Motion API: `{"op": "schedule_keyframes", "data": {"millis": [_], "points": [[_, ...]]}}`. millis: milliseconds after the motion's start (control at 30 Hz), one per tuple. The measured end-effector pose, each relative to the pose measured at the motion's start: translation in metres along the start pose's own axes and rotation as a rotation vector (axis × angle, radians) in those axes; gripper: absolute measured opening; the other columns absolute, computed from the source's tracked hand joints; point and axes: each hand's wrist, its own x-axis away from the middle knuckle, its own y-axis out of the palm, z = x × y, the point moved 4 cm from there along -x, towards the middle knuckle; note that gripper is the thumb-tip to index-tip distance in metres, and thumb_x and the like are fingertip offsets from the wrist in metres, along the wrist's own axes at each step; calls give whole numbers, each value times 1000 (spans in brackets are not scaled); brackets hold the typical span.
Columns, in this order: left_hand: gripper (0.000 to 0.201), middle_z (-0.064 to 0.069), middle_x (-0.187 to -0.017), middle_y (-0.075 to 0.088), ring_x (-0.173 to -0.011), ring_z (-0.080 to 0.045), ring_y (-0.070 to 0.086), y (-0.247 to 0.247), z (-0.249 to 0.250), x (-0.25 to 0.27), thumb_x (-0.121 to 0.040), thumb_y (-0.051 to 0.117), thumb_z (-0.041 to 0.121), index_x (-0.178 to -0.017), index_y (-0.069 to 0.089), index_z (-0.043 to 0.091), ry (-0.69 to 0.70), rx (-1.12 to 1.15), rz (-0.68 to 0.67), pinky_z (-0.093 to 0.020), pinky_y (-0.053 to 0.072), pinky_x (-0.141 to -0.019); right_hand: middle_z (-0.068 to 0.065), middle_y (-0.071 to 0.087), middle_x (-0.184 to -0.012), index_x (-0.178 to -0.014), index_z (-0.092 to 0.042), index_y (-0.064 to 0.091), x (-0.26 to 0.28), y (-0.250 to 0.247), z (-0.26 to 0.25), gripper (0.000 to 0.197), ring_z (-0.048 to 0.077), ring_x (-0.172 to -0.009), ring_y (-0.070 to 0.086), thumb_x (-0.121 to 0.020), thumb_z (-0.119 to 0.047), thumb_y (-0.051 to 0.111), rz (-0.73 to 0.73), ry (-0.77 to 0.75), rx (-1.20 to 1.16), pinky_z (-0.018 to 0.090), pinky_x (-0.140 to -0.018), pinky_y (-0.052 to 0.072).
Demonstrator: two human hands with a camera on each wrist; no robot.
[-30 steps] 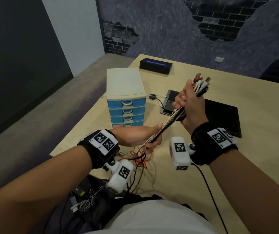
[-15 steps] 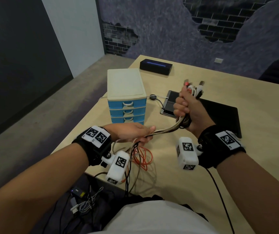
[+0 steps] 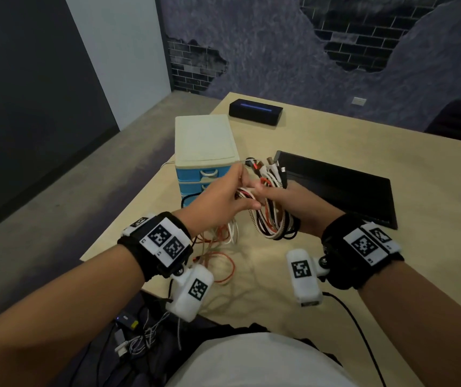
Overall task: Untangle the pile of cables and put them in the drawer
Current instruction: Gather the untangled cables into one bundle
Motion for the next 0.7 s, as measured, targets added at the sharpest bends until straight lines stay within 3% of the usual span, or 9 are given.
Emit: {"op": "schedule_keyframes", "data": {"millis": [67, 167, 200, 267, 300, 433, 567, 633, 700], "points": [[47, 9, -79, 58, -59, 6, 53, -1, 4, -1, -78, 77, 16, -99, 35, 10, 24, 40, -19, -10, 39, -55, 26, 63, -106, -119, 3, 62, 3, 4, 4, 49, 37, -98, 61, -92, -38, 63, -74, 71, -4, 40, -85, 51], [53, -5, -79, 54, -62, -8, 49, 1, 4, -3, -74, 80, 22, -95, 32, 20, 54, 7, -64, -26, 41, -51, 26, 65, -107, -96, 2, 68, 9, 12, 9, 53, 41, -103, 62, -83, -50, 69, -217, 185, 20, 52, -105, 39], [54, -7, -78, 52, -63, -14, 47, 3, 3, -3, -73, 81, 23, -94, 31, 20, 57, 1, -76, -31, 41, -53, 27, 64, -116, -101, 3, 68, 11, 14, 10, 57, 43, -112, 60, -82, -50, 70, -240, 205, 14, 56, -109, 36], [54, -10, -78, 53, -64, -20, 46, 5, 2, -2, -72, 81, 24, -94, 31, 20, 54, 5, -98, -34, 41, -55, 34, 51, -135, -129, 12, 44, 12, 17, 16, 87, 49, -127, 49, -80, -55, 72, -274, 246, 18, 66, -109, 31], [54, -13, -79, 55, -65, -24, 48, 6, 1, -2, -72, 81, 25, -94, 31, 20, 55, 8, -114, -35, 43, -57, 36, 46, -138, -130, 16, 35, 12, 19, 16, 91, 50, -129, 46, -83, -55, 68, -295, 242, 13, 66, -108, 31], [55, -18, -84, 57, -68, -25, 49, 6, -3, -4, -72, 80, 27, -95, 32, 15, 34, -39, -157, -34, 44, -60, 30, 56, -132, -129, 17, 40, 12, 24, 10, 61, 32, -117, 62, -100, -35, 49, -254, 227, 51, 45, -99, 49], [53, -10, -92, 59, -75, -19, 56, 9, -6, -6, -75, 79, 24, -99, 34, 10, 36, -96, -213, -27, 46, -62, 32, 62, -120, -132, 11, 43, 8, 25, 11, 76, 44, -113, 62, -87, -45, 68, -244, 217, 177, 61, -101, 45], [53, -7, -93, 61, -79, -21, 60, 10, -8, -6, -76, 78, 26, -102, 35, 9, 32, -123, -235, -31, 49, -65, 35, 64, -113, -115, 11, 52, 4, 22, 14, 69, 51, -107, 62, -84, -47, 70, -257, 218, 223, 64, -98, 45], [50, -6, -93, 62, -80, -22, 61, 10, -9, -7, -78, 76, 25, -103, 35, 10, 35, -139, -238, -35, 50, -67, 25, 68, -92, -87, 3, 58, 5, 21, 14, 38, 46, -93, 68, -95, -33, 60, -259, 191, 213, 59, -98, 48]]}}
